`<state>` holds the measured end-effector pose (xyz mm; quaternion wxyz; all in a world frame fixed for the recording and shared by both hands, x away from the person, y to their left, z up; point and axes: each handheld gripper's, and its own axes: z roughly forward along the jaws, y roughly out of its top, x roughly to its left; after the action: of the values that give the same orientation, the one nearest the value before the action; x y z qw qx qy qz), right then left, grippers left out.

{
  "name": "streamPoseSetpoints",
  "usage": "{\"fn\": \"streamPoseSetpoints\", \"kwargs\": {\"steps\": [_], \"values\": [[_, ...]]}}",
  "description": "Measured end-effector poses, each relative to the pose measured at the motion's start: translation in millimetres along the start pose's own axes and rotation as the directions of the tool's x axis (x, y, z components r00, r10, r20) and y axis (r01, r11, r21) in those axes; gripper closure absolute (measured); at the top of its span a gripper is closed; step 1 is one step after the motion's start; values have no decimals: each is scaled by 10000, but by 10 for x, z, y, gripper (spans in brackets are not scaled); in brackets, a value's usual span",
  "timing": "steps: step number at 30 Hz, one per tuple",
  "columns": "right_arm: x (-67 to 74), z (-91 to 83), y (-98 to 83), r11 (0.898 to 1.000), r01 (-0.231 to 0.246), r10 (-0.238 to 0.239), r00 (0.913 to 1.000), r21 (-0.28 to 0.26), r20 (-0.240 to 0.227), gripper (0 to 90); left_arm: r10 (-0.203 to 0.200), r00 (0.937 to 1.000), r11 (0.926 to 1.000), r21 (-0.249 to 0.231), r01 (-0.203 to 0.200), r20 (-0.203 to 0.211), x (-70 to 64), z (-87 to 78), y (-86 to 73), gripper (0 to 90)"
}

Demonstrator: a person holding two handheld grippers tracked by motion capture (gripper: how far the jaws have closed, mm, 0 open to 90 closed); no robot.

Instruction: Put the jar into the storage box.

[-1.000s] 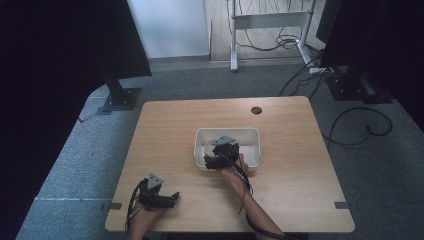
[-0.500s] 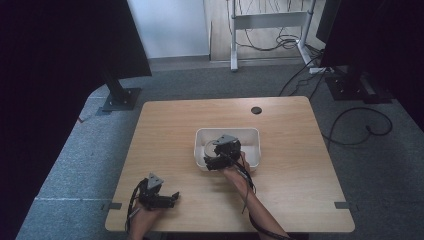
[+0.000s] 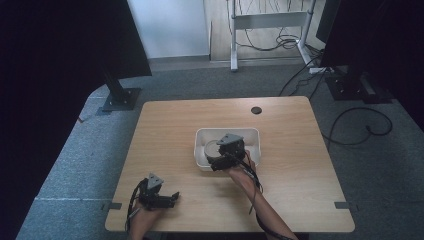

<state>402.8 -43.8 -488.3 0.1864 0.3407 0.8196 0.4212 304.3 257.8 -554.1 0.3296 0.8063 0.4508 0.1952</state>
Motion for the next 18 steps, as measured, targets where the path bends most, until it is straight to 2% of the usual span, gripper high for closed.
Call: {"fn": "streamPoseSetpoints", "kwargs": {"steps": [18], "values": [[-1,-249,24,9973,731,-732,9970,-58,-242,31,-4,10000,10000,-7,4,1,0,1,0,15]]}}
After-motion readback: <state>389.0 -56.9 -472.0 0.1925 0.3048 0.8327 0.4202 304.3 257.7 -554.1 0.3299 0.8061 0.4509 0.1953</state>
